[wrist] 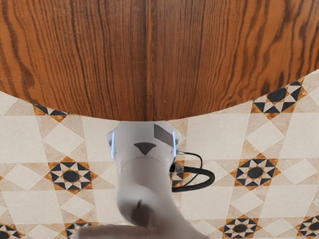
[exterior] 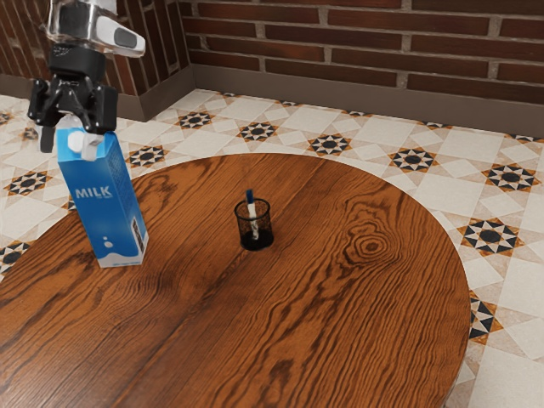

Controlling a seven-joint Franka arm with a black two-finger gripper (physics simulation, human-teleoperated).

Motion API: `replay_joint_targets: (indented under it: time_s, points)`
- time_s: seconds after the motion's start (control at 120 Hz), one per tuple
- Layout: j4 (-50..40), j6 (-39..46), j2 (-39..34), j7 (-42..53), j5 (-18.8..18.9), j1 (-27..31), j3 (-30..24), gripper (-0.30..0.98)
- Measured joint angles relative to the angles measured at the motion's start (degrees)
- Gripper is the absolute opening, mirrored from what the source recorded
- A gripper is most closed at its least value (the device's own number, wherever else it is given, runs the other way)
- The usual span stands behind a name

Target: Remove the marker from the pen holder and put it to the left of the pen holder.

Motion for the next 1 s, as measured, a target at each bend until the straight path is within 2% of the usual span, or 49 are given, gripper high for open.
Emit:
replay_joint_targets:
  time_s: [0.1, 0.275, 0.458, 0.583, 0.725, 0.85, 1.0]
  points:
    - [-2.9, 12.5, 0.5, -0.5, -0.7, 1.5, -1.2, 0.69]
    - [-1.1, 33.4, 16.7, -1.4, -0.2, 1.0, -2.0, 0.69]
    - [-1.7, 59.3, 26.3, -1.3, 0.1, -0.7, -2.0, 0.69]
    - [-2.2, 72.5, 28.3, -0.5, 1.5, -1.3, -1.8, 0.69]
    - [-7.6, 84.2, 29.2, 0.7, 2.4, -1.3, -1.7, 0.69]
    - [-8.6, 90.7, 30.2, 1.5, 2.4, -1.1, -1.7, 0.69]
    - [-9.0, 94.6, 31.2, 2.1, -0.8, 0.6, -1.5, 0.68]
